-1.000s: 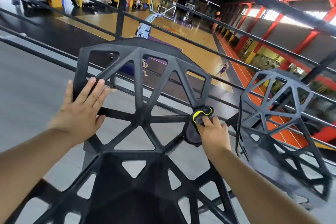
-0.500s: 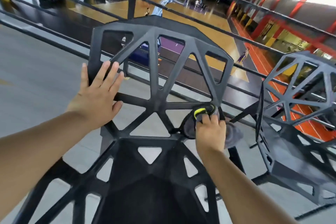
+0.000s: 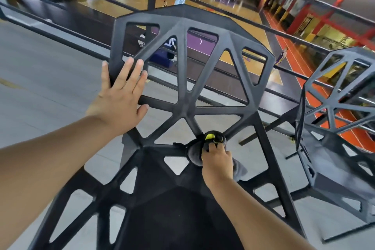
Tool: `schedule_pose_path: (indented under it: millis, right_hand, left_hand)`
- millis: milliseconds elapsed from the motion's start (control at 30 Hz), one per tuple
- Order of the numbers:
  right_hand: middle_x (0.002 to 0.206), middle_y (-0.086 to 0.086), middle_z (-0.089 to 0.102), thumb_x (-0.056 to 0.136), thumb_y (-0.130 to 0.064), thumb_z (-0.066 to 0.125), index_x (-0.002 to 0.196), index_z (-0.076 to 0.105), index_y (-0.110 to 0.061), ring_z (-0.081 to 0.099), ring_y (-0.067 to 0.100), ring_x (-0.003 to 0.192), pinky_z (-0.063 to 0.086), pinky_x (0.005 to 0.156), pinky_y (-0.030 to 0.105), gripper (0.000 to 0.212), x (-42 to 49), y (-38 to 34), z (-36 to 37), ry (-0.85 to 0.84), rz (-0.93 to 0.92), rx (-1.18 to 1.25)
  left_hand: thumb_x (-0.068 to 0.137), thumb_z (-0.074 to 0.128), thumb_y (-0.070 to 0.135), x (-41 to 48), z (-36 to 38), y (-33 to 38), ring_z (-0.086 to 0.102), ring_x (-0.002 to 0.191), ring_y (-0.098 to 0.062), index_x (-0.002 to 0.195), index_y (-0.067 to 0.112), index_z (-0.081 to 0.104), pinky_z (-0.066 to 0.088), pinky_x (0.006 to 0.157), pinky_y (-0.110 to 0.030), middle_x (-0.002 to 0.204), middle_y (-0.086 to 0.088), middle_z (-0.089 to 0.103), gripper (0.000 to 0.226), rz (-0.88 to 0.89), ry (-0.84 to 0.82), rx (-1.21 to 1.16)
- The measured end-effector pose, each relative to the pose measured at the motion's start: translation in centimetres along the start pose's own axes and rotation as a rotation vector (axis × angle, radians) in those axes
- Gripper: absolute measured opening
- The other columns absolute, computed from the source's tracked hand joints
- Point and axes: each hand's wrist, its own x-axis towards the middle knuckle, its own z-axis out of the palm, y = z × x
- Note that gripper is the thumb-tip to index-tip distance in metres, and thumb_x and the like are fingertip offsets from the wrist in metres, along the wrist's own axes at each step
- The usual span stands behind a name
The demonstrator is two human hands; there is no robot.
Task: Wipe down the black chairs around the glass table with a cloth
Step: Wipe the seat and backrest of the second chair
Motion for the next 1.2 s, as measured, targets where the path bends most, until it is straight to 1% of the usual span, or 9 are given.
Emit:
schedule_pose_path:
  millis: [133,467,567,700,800,933,1033,1133,1200]
  right_hand:
    - [0.126,0.003,0.048,0.088,-0.015,0.056,0.129,0.051,-0.015,0.039,0.026,0.115,0.040,0.091,0.033,0.041,-0.2,-0.5,-0.5,-0.077,-0.046,-0.031]
    - [0.133,-0.007,0.045,0.087,-0.001,0.048,0.127,0.059,-0.031,0.043,0.020,0.121,0.041,0.094,0.027,0.051,-1.5,1.3,-0.3,-0.228,-0.154,0.374]
    - [0.136,-0.008,0.047,0.085,0.001,0.052,0.124,0.063,-0.026,0.043,0.016,0.125,0.030,0.094,0.018,0.049,-3.9,0.6,0.8,-0.326,-0.279,0.450]
    - [0.129,-0.011,0.050,0.076,0.009,0.053,0.116,0.068,-0.022,0.044,0.011,0.124,0.041,0.098,0.024,0.053,-8.1,-0.1,0.4,-0.507,-0.270,0.703]
    - [0.125,-0.007,0.058,0.071,0.009,0.057,0.110,0.071,-0.022,0.053,0.014,0.115,0.045,0.096,0.028,0.052,-10.3,0.4,-0.1,-0.671,-0.326,0.701]
    - [0.100,-0.009,0.067,0.077,0.006,0.056,0.097,0.073,-0.029,0.062,0.013,0.092,0.053,0.076,0.025,0.044,-9.1,1.8,-1.9,-0.446,-0.093,0.926]
    - [0.124,-0.007,0.056,0.080,-0.004,0.054,0.119,0.063,-0.032,0.052,0.017,0.115,0.044,0.091,0.026,0.050,-5.4,2.8,-1.6,-0.220,-0.045,0.837]
    - [0.154,-0.004,0.023,0.085,-0.029,0.056,0.138,0.040,-0.041,0.016,0.032,0.142,0.024,0.112,0.046,0.057,-5.2,1.1,0.9,-0.353,-0.131,0.427]
    - [0.157,-0.008,0.016,0.088,-0.031,0.058,0.137,0.041,-0.045,0.005,0.025,0.145,0.013,0.115,0.046,0.053,-7.0,-1.0,2.2,-0.326,-0.117,0.433]
  left_hand:
    - [0.090,0.020,0.050,-0.1,-0.1,0.0,-0.012,0.144,-0.031,0.149,0.006,0.005,-0.007,0.109,-0.063,0.157,-0.014,-0.005,0.075,-0.008,-0.030,0.008]
    - [0.090,0.020,0.050,-0.1,-0.4,-0.2,-0.008,0.144,-0.031,0.149,0.005,0.008,-0.008,0.109,-0.063,0.157,-0.015,-0.002,0.075,0.000,-0.035,-0.022]
    - [0.090,0.022,0.050,-0.2,-0.6,-0.2,-0.007,0.144,-0.031,0.149,0.005,0.010,-0.009,0.108,-0.062,0.157,-0.014,-0.001,0.074,-0.006,-0.058,-0.029]
    - [0.093,0.028,0.045,-0.4,-1.7,-0.1,-0.009,0.145,-0.028,0.148,0.004,0.018,-0.006,0.110,-0.062,0.158,-0.013,0.001,0.069,-0.012,-0.112,-0.093]
    - [0.092,0.041,0.035,-1.2,-2.8,0.0,-0.001,0.146,-0.024,0.144,0.002,0.029,-0.005,0.112,-0.058,0.157,-0.011,0.014,0.062,-0.035,-0.094,-0.263]
    - [0.087,0.048,0.021,-5.9,-4.8,3.0,0.017,0.143,-0.028,0.134,-0.001,0.045,0.008,0.116,-0.051,0.145,-0.015,0.040,0.052,0.009,-0.005,-0.399]
    - [0.080,0.060,0.019,-11.0,-5.8,5.7,0.031,0.137,-0.030,0.125,-0.001,0.055,0.014,0.113,-0.046,0.135,-0.015,0.052,0.050,0.231,-0.053,-0.413]
    - [0.066,0.077,0.014,-15.2,-6.6,6.1,0.042,0.131,-0.030,0.119,0.001,0.062,0.015,0.112,-0.043,0.128,-0.013,0.059,0.057,0.312,-0.220,-0.397]
    - [0.065,0.077,0.011,-17.3,-7.0,5.5,0.045,0.129,-0.030,0.117,0.001,0.063,0.021,0.108,-0.044,0.124,-0.012,0.061,0.055,0.240,-0.275,-0.424]
